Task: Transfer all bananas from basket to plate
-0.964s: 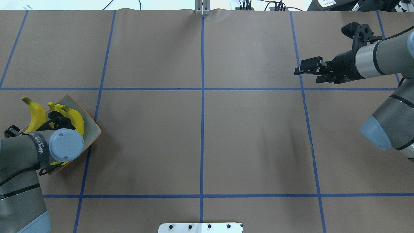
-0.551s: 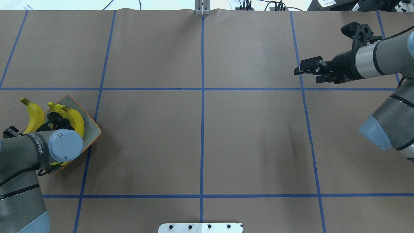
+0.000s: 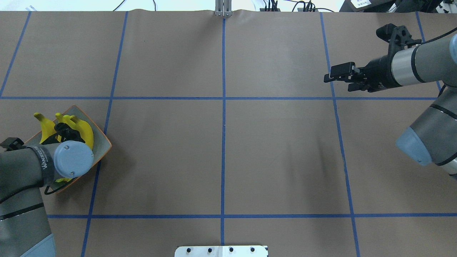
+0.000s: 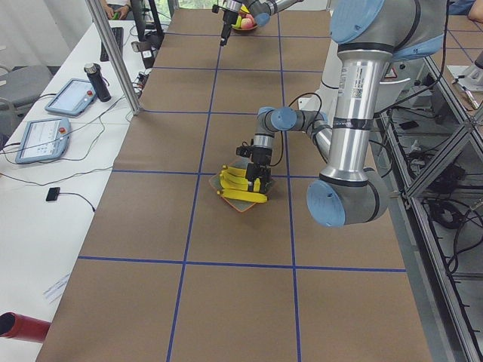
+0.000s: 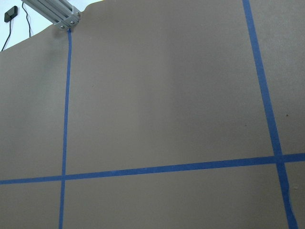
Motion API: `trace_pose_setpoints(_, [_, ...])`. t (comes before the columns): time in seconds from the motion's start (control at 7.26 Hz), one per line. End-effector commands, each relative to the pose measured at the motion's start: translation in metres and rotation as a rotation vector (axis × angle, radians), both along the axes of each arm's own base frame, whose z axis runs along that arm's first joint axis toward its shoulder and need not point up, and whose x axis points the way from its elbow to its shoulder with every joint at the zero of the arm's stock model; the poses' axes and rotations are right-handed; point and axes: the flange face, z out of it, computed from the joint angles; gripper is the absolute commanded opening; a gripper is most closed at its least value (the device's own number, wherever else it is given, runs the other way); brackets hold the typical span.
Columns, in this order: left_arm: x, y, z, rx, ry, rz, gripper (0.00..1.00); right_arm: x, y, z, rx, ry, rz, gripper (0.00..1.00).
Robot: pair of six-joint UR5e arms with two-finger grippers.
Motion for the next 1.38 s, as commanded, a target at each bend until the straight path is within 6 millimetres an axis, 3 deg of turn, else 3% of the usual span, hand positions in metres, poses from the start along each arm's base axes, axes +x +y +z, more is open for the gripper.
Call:
trace_pose_setpoints(0.0, [-0.012,-0.007,-0.058,0.003,0.143,-0.039,1.00,0.000,0.000,-0.001,0.001,-0.001,0.000,1.00])
trace_pose_setpoints(0.14, [-0.001,-0.023,-0.106,0.005,0.212,-0.062,1.00,0.001,0.000,-0.001,0.002,-0.001,0.002,1.00])
trace_pose_setpoints(0.28, [0.000,-0.037,-0.140,0.000,0.281,-0.091,1.00,0.002,0.001,-0.003,0.006,-0.003,0.002,1.00])
trace_pose_setpoints(0.55, [0.007,-0.046,-0.185,0.030,0.387,-0.151,1.00,0.014,-0.003,0.004,-0.004,0.005,0.022,1.00])
trace_pose_setpoints(0.69, [0.005,-0.056,-0.205,0.055,0.509,-0.199,1.00,0.032,-0.006,0.022,-0.027,0.031,0.060,1.00])
trace_pose_setpoints(0.83, [-0.003,-0.070,-0.220,0.063,0.655,-0.243,1.00,0.048,-0.006,0.045,0.000,0.088,0.063,1.00])
trace_pose_setpoints(0.96, [-0.025,-0.089,-0.228,0.041,0.744,-0.292,1.00,0.065,-0.006,0.065,0.040,0.145,0.051,1.00])
trace_pose_setpoints(1.24, [-0.076,-0.146,-0.223,-0.012,0.885,-0.375,1.00,0.099,-0.020,0.083,0.027,0.269,0.029,1.00])
